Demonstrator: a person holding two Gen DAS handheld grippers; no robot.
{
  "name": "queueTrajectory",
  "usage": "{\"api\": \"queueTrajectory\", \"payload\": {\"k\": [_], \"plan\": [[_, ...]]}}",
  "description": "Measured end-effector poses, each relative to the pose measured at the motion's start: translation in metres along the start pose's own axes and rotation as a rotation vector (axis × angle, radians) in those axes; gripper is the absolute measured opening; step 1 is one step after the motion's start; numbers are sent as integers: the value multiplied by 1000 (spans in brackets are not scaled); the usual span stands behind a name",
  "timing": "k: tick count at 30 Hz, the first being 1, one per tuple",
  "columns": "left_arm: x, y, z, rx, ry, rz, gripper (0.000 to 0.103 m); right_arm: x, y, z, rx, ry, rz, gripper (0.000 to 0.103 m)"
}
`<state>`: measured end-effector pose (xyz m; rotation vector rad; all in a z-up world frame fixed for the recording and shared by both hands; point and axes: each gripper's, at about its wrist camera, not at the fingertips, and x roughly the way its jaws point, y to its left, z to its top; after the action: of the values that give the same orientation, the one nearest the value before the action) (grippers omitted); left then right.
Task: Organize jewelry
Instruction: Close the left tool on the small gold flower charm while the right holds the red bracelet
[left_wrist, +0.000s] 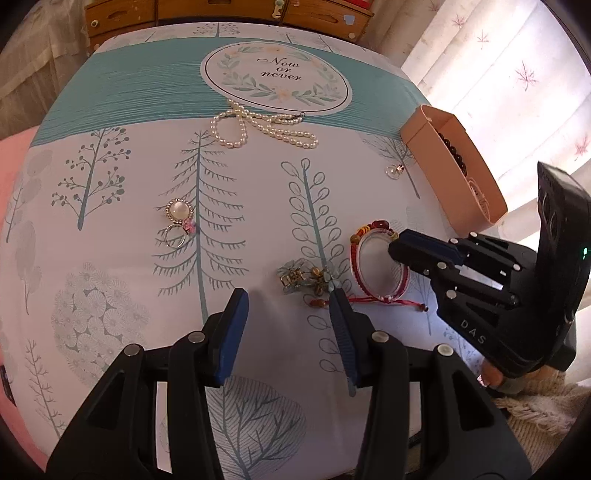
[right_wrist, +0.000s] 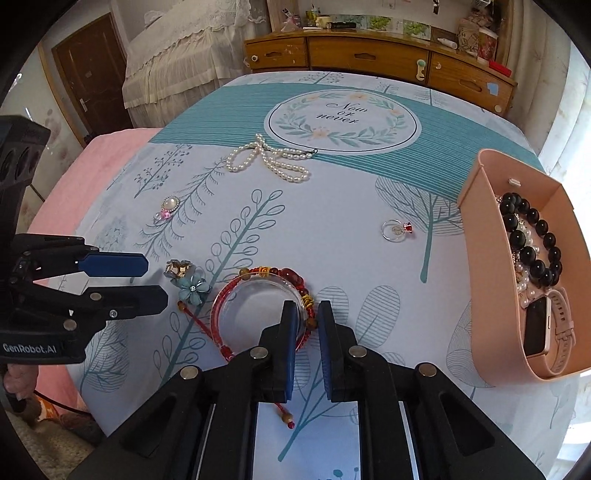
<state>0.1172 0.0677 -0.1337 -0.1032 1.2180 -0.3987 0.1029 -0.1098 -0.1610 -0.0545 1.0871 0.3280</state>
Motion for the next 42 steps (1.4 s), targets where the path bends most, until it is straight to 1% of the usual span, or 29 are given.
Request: {"api": "queueTrajectory", "payload": {"k": [4, 6, 9, 12, 17, 19, 21, 23, 27, 28, 31, 38, 42], "plan": [[-2, 12, 6, -109, -13, -19, 42, -1, 0, -1, -4, -9, 4, 12], [0, 19, 10, -173, -3, -35, 42, -1, 0, -2, -3, -13, 7, 12], [4, 24, 15, -228, 18, -47, 42, -1, -1, -2, -1, -19, 15, 12], [8, 21, 18, -241, 32, -36, 42, -1, -2, -3, 0, -24, 23, 12], [14, 8, 23, -227, 61, 4, 42, -2, -4, -5, 5, -30, 37, 12], [19, 4, 25, -227, 74, 29, 40, -3, -5, -5, 9, -32, 45, 12], [20, 2, 27, -230, 74, 31, 39, -3, -5, -5, 10, -34, 48, 12], [21, -1, 28, -222, 71, 49, 37, -3, -6, -6, 10, -36, 51, 12], [20, -8, 30, -209, 72, 60, 22, -4, -9, -8, 18, -39, 64, 12], [20, -8, 29, -210, 74, 61, 21, -5, -10, -8, 20, -40, 67, 12], [19, -3, 27, -243, 76, 38, 21, -5, -11, -9, 21, -40, 71, 12], [20, 19, 22, -359, 110, -61, 21, -5, -12, -9, 29, -37, 68, 12], [21, 29, 24, -407, 127, -85, 21, -6, -12, -10, 37, -35, 62, 12]]}}
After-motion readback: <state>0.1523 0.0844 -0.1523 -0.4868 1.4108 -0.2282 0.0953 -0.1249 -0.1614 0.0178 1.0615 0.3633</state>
